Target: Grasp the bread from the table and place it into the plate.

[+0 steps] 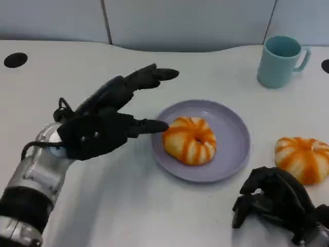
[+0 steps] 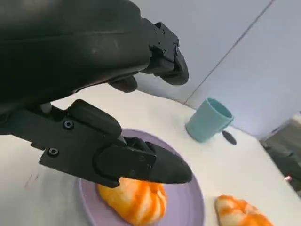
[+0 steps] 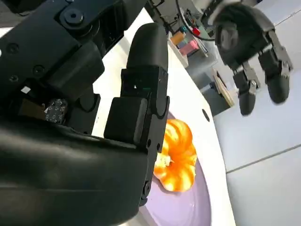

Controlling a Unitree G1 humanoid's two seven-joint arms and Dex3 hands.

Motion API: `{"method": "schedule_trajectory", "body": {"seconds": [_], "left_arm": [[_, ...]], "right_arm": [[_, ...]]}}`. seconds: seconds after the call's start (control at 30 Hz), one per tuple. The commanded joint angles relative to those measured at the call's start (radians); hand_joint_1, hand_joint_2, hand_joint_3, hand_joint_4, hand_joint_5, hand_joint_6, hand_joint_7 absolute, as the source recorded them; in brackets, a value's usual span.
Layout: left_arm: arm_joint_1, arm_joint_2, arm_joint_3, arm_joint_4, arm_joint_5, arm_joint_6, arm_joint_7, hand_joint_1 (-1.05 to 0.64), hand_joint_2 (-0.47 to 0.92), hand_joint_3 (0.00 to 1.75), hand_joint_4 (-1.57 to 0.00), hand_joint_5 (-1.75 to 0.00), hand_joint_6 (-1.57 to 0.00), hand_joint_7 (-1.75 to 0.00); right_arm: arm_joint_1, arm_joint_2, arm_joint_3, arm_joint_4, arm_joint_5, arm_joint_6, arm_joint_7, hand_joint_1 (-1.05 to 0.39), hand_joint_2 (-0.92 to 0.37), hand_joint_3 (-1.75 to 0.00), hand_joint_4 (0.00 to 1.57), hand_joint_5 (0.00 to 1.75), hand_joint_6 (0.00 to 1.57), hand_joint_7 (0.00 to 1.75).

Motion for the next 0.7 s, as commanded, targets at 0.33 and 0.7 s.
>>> {"method": "schedule_trajectory", "body": {"seconds": [0.33,0.7], "left_arm": [[0.444,-0.125,0.211,-0.547,-0.546,0.469,-0.091,-0.61,0.92,0.29,-0.69,-1.51,-0.67,-1.19],[0.707,-0.210,0.294,-0.768,-0.714,0.627,-0.077,-0.55,0.92,0.43,-0.70,-1.75,-0.41,-1.74]], "right_arm": [[-0.002,-0.017,-0.006,0.019,-0.002,-0.006,-0.007,-1.05,-0.49,0.00,1.57,0.57,1.57,0.34],[-0.003,-0.022,0.002,0.018,-0.014,-0.019,-0.012,-1.05,-0.51,-0.01,1.57,0.56,1.57,0.34]]}}
